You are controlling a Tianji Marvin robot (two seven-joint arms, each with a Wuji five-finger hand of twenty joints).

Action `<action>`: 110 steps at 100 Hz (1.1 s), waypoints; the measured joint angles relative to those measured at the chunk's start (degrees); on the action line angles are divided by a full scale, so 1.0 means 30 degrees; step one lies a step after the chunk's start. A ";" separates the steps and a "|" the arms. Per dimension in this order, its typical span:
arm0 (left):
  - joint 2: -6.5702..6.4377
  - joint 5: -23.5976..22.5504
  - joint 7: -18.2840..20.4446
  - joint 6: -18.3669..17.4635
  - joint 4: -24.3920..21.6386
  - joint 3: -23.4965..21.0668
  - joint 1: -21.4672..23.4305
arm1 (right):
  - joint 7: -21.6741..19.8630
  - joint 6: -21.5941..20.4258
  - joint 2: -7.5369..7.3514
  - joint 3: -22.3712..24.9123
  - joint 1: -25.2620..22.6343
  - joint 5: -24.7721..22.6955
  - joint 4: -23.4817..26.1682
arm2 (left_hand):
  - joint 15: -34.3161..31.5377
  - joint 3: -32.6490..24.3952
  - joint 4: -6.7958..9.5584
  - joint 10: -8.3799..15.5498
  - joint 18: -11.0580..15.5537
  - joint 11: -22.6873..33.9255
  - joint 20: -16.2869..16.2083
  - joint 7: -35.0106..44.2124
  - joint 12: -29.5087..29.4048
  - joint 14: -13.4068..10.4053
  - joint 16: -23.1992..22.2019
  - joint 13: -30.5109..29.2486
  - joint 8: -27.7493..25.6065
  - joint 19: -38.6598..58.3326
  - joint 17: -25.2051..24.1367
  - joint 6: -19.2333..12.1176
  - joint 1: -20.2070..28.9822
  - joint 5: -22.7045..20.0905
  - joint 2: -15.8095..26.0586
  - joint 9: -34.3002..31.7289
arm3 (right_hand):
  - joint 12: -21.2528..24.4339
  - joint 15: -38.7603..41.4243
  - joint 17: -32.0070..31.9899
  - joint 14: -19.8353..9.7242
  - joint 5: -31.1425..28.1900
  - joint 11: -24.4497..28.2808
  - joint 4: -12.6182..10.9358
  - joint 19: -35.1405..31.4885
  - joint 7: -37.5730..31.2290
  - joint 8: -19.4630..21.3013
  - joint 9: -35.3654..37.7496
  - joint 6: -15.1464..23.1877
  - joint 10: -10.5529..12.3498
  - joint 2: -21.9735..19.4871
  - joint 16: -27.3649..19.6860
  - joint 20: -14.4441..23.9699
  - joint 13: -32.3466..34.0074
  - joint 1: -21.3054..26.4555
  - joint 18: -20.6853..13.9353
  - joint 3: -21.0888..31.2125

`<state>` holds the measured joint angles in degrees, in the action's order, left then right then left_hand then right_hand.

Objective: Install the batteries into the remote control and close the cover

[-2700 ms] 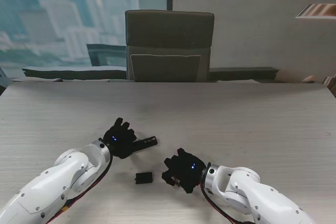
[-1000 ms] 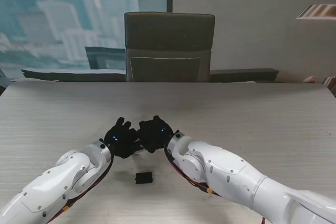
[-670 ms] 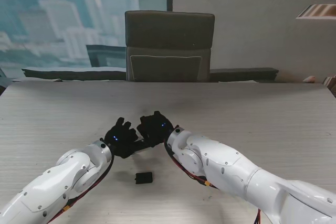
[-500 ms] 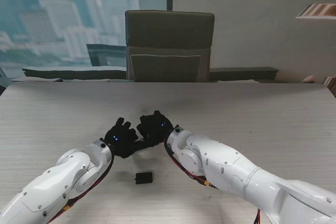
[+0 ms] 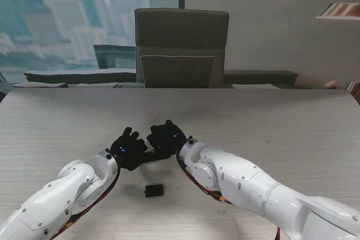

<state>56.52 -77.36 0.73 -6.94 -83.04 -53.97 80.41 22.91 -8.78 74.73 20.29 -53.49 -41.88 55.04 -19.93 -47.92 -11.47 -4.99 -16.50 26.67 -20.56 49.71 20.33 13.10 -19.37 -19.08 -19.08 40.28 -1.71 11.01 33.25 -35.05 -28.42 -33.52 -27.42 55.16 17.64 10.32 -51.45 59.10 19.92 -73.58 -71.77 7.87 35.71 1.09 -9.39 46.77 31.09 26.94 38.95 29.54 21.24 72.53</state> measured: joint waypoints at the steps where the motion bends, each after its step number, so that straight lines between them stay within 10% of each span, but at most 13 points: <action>1: -0.0002 -0.0028 -0.0024 -0.0009 -0.0009 -0.0018 0.0021 | 0.0020 -0.0004 -0.0002 0.0000 -0.0005 -0.0014 0.0003 | 0.0000 0.0000 0.0000 0.0000 0.0000 0.0000 0.0000 -0.0001 0.0000 0.0000 0.0002 0.0000 0.0000 0.0000 0.0000 0.0003 0.0015 0.0056 -0.0004 0.0005 | 0.0000 0.0000 0.0001 0.0000 0.0000 0.0000 0.0000 0.0000 0.0000 0.0000 0.0000 0.0000 0.0000 -0.0003 0.0000 0.0000 0.0000 0.0000 0.0000 0.0000; 110: -0.0095 -0.0428 -0.0232 0.0079 -0.0271 -0.0214 0.0407 | 0.0002 0.0969 0.0000 -0.0433 -0.0457 -0.0151 -0.0186 | 0.0009 -0.0212 0.0026 -0.0120 0.0000 -0.0007 0.0095 -0.0757 0.0000 0.0000 0.0011 0.0017 0.0014 -0.0035 0.0000 0.0346 0.0607 0.0181 -0.0127 0.0056 | 0.0000 0.0118 0.0001 0.0000 -0.0007 0.0000 0.0016 0.0002 -0.0015 0.0022 0.0000 -0.0035 0.0000 -0.0282 -0.0001 -0.0001 0.0000 0.0242 0.0017 0.0009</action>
<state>56.24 -78.64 0.04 -6.70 -83.85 -54.61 81.63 22.92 -5.87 74.73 18.99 -54.86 -42.33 54.48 -19.90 -48.55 -11.39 -5.35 -16.50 26.65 -20.28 47.44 20.33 13.10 -19.33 -19.03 -19.04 40.18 -1.71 12.04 35.07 -34.51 -28.80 -33.35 -27.42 55.51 17.65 10.32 -51.47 59.10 19.97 -73.58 -71.82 7.93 35.71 0.99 -9.39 45.93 31.09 26.94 38.95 30.27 21.29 72.56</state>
